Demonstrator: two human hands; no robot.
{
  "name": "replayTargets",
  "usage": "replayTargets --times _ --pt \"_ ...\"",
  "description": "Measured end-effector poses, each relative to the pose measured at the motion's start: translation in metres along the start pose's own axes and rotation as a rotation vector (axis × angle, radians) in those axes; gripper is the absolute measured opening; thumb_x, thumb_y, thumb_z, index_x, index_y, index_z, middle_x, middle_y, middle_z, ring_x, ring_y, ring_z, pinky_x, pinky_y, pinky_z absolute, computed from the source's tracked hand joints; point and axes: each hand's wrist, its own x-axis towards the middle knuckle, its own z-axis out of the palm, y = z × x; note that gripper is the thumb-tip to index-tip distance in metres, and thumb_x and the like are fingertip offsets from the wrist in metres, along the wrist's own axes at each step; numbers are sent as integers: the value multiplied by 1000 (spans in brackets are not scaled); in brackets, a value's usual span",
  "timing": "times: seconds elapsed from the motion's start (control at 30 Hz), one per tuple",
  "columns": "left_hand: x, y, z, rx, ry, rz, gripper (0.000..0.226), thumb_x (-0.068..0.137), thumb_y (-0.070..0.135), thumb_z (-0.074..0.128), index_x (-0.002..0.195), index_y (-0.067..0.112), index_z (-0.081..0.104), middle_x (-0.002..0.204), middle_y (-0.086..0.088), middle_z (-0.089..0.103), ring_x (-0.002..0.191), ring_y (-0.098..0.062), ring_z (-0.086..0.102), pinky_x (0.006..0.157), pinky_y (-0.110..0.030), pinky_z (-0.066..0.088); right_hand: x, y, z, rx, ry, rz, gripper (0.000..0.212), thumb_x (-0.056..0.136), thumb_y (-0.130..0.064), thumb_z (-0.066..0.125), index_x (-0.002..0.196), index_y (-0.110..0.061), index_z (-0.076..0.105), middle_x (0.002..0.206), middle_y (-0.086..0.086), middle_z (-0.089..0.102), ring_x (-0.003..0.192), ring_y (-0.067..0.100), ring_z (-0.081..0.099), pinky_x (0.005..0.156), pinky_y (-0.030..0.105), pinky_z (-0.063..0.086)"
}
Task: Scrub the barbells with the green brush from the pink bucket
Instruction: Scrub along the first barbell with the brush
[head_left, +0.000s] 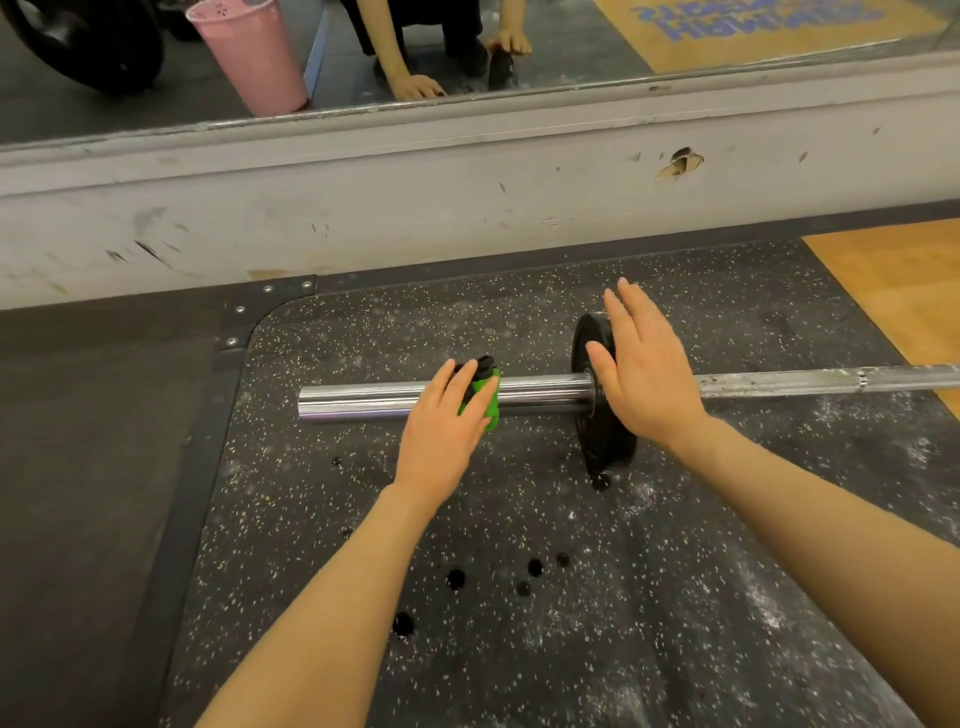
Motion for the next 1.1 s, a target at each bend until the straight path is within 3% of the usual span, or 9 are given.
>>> replayTargets --times 0.07,0.17,0.47,0.63,0.8,1.1 --pt "5 13 3 -10 -12 41 47 83 14 72 129 12 59 135 -17 54 125 -41 49 93 -48 51 2 1 3 9 -88 2 63 102 -42 27 150 -2 23 158 13 19 147 24 14 115 26 4" --pt "12 32 6 -76 -6 3 42 85 15 69 127 11 61 134 -17 55 126 -41 49 96 -48 49 -1 1 3 26 -147 16 59 103 -38 30 151 -3 21 159 11 20 147 21 13 114 23 4" --pt "5 62 3 -137 24 -102 41 81 14 74 121 11 65 129 -16 59 121 -39 53 93 -48 51 -49 -7 1 -52 -99 -52 70 97 -44 29 146 5 29 153 19 29 144 30 23 117 33 14" --pt "-6 83 0 -159 7 -123 41 82 15 74 122 11 65 130 -16 58 123 -38 52 97 -46 49 -77 -5 -10 -16 -60 -73 67 98 -43 34 145 5 31 150 20 34 142 29 25 118 29 10" --pt "-8 104 2 -161 -32 -58 43 82 17 74 124 13 63 132 -15 57 124 -36 51 99 -47 47 -80 7 -15 -24 -16 12 69 99 -45 29 146 6 27 152 22 31 143 30 22 118 28 8" --pt "-29 86 -9 -94 -37 24 43 86 27 64 127 17 59 130 -9 58 120 -31 53 97 -41 46 -97 9 -9 -13 -53 -46 73 101 -51 15 146 6 26 153 21 28 144 30 21 118 34 12"
